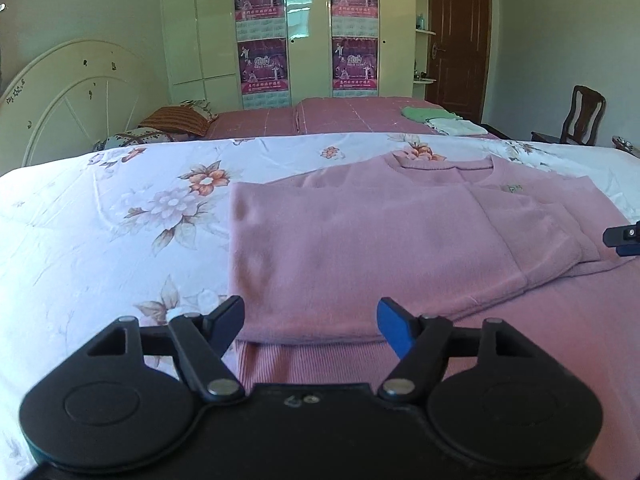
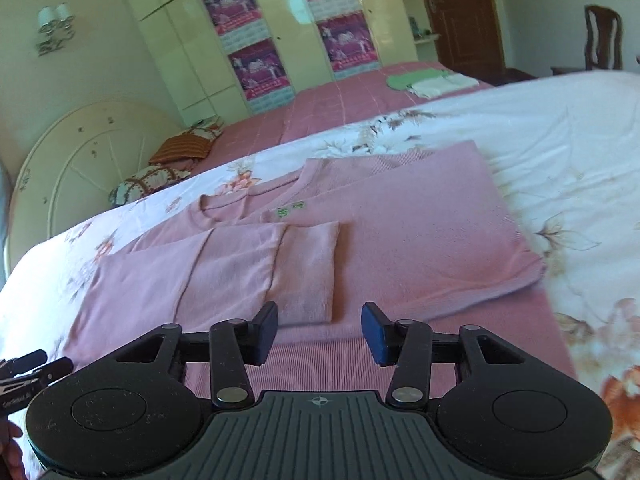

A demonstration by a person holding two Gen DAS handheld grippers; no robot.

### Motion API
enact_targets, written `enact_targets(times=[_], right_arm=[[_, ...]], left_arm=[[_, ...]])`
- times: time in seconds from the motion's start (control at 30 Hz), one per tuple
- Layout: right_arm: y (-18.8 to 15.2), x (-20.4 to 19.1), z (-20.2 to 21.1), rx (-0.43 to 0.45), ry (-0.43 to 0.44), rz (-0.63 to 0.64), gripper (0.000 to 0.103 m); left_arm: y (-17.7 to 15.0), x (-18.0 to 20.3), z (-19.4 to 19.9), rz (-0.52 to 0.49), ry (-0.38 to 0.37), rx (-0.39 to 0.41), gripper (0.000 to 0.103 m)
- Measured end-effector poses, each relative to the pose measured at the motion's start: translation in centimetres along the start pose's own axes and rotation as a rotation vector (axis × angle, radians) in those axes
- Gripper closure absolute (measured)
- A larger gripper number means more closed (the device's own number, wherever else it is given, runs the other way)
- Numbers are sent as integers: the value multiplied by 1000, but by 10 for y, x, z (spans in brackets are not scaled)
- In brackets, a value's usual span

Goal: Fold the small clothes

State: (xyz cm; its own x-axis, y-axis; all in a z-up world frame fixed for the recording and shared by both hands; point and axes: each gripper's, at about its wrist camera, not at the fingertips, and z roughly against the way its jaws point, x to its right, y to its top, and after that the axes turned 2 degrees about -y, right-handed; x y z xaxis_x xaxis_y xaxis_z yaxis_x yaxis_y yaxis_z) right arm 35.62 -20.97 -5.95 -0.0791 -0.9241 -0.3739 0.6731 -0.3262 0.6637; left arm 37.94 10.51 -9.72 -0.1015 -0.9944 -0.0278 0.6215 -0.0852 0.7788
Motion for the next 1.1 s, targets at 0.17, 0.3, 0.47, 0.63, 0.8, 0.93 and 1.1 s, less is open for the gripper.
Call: enact_targets(times=[0.17, 0.3, 0.47, 0.63, 0.8, 0.93, 1.1], right_arm=[[4, 1, -40, -48, -2, -28, 57], [2, -3, -43, -64, 35, -1, 94], [-3, -7, -19, -20, 28, 41, 94], [-10, -9, -29, -55, -18, 87, 94], [-4, -10, -13, -15, -54, 94, 69], [-4, -1, -4, -71, -75, 102, 69], [-8, 13, 56, -6, -17, 69, 69]], left_arm=[[-1, -2, -29, -4, -13, -55, 30], [-4, -5, -32, -22, -25, -60, 28], [-5, -11, -31, -31, -32, -68, 28], [0, -6, -26, -47, -9, -76, 28], [-2, 7, -28, -97, -16, -149, 17], [-5, 12, -1, -74, -18, -96, 22], [-28, 16, 48, -74, 18, -87, 21]])
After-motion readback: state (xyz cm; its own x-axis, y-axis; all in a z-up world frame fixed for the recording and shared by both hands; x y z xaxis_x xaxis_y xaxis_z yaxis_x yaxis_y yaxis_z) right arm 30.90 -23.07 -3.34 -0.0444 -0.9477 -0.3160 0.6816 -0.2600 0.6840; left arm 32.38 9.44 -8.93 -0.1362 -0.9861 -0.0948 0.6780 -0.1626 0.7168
